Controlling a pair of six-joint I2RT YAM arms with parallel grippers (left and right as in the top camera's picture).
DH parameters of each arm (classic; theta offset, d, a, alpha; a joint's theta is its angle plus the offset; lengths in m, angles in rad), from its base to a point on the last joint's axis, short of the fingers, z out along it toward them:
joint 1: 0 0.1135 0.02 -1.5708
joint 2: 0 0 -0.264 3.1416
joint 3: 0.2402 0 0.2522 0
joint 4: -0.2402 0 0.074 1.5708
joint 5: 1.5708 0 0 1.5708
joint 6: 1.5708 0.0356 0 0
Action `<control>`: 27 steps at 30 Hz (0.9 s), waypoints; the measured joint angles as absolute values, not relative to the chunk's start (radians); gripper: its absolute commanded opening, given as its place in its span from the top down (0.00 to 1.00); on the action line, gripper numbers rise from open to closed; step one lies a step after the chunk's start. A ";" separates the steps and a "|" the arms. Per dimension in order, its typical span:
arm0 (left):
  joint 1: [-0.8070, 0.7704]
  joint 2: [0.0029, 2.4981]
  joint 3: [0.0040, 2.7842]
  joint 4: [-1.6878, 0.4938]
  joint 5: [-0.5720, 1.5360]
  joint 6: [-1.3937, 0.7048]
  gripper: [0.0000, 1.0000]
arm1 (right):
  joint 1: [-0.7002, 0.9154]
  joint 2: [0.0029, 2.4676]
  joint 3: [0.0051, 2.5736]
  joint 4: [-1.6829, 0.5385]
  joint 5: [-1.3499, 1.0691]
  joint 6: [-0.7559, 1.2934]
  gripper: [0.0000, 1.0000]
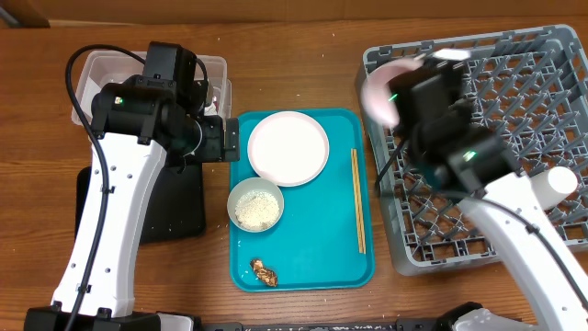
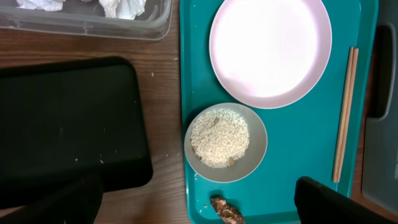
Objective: Sort waste into correct bins and load items into the dishwasher
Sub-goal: 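Grasp the small white plate with the right gripper and place it in the rack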
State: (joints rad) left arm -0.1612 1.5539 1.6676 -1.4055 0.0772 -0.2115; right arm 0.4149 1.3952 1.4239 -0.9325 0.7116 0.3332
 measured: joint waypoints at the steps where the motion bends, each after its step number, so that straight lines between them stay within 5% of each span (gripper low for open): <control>1: -0.161 1.554 1.668 -1.404 0.078 -0.212 0.00 | 0.384 1.401 1.424 -0.913 0.734 0.326 0.96; 14: -0.161 1.554 1.666 -1.373 0.077 -0.235 0.00 | -0.130 1.620 1.421 -0.487 1.005 0.228 0.96; 27: -0.161 1.554 1.666 -1.377 0.078 -0.237 0.00 | -0.221 1.969 1.420 -0.408 1.151 0.115 0.96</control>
